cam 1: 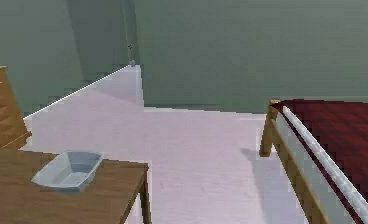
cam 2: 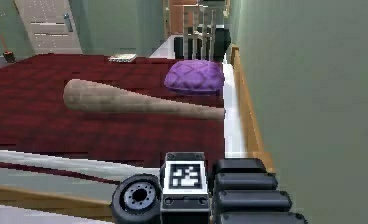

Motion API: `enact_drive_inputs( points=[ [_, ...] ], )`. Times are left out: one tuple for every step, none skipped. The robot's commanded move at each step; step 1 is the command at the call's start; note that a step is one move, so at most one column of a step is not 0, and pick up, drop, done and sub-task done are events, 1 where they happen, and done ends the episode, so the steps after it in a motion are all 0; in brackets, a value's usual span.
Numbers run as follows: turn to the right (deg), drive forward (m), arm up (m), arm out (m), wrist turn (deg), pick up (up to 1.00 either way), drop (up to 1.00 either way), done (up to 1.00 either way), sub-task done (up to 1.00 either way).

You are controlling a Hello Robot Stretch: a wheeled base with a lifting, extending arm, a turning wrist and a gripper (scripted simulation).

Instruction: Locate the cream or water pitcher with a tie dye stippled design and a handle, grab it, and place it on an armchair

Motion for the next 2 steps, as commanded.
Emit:
enact_drive_inputs(
  points=[
    [15.0, 0.00, 0.00, 0.00, 0.0, 0.00, 0.00, 0.00, 0.00],
    [0.0, 1.00, 0.00, 0.00, 0.0, 0.00, 0.00, 0.00, 0.00]
  ],
)
